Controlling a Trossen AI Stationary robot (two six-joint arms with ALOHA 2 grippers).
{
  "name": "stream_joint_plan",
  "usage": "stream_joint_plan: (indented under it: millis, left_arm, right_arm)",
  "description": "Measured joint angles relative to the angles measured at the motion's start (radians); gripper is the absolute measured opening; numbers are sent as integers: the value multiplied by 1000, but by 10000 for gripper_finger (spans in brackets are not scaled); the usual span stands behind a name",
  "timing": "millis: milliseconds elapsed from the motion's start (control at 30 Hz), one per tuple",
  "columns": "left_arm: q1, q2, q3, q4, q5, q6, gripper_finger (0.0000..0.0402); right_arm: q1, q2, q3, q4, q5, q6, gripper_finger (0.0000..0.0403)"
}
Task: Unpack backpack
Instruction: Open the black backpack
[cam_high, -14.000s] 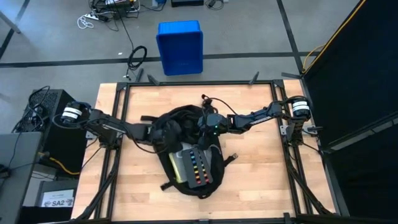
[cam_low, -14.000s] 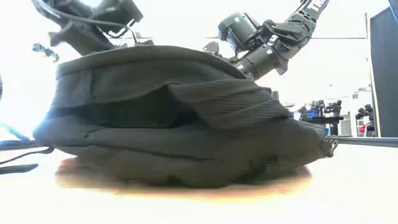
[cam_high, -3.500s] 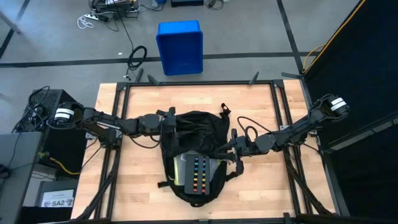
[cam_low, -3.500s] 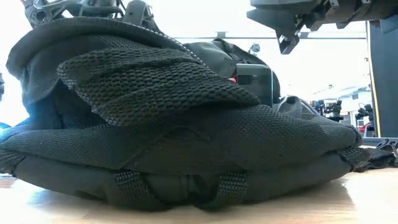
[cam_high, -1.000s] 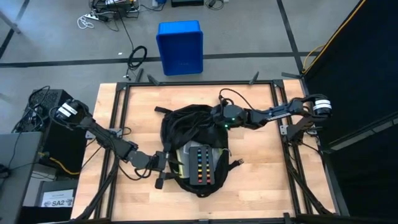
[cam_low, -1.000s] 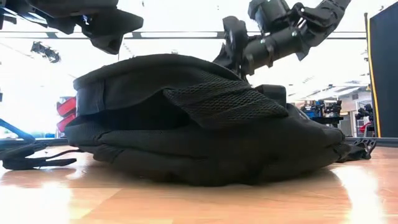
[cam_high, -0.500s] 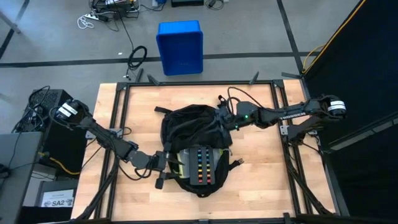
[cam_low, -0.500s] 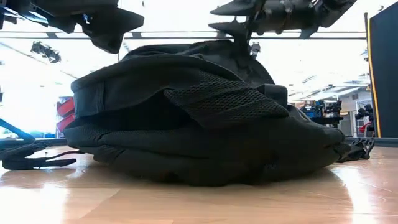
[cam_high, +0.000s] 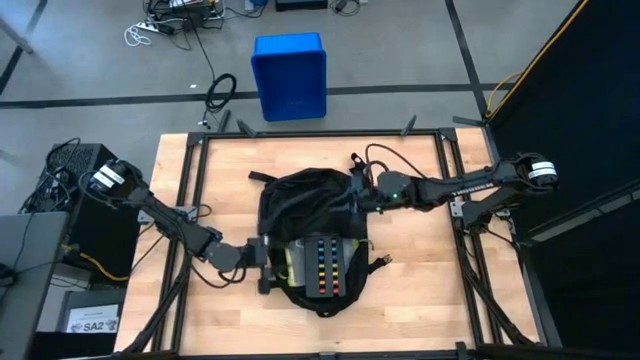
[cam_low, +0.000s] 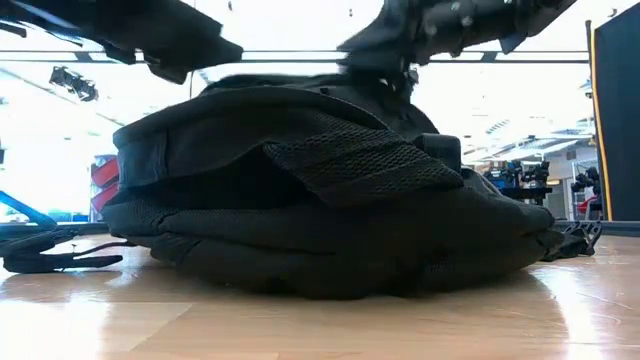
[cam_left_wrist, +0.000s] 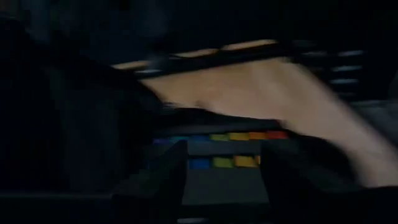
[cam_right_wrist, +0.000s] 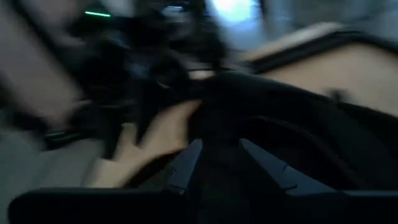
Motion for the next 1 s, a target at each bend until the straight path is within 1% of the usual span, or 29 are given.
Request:
stream_joint_plan:
  millis: [67, 133, 200, 333, 500, 567, 700, 833, 900, 1000]
  left_arm:
    - [1, -1, 13, -4, -129, 46, 172]
    - [13, -1, 36, -41, -208, 87, 172]
    - [41, -1, 74, -94, -221, 106, 172]
    - [119, -1, 177, -240, -213, 107, 172]
    - [196, -1, 269, -378, -133, 103, 172]
    - [225, -1, 283, -407, -72, 103, 172]
    - [282, -6, 285, -428, 83, 84, 172]
    - [336, -14, 285, -467, 198, 33, 172]
    - [354, -25, 285, -508, 231, -2, 172]
    - [375, -26, 285, -559, 243, -36, 172]
  right_arm:
    - [-18, 0, 0, -61, 74, -5, 78]
    - [-37, 0, 0, -113, 124, -4, 78]
    - [-54, 0, 0, -154, 150, -4, 80]
    - [-76, 8, 0, -188, 172, 10, 85]
    - [-81, 9, 0, -207, 171, 15, 86]
    - [-81, 9, 0, -203, 158, 15, 85]
    - [-68, 9, 0, -205, 141, 39, 85]
    - [-55, 9, 0, -205, 136, 39, 89]
    - [-50, 9, 0, -204, 129, 42, 89]
    - [-48, 9, 0, -198, 120, 49, 89]
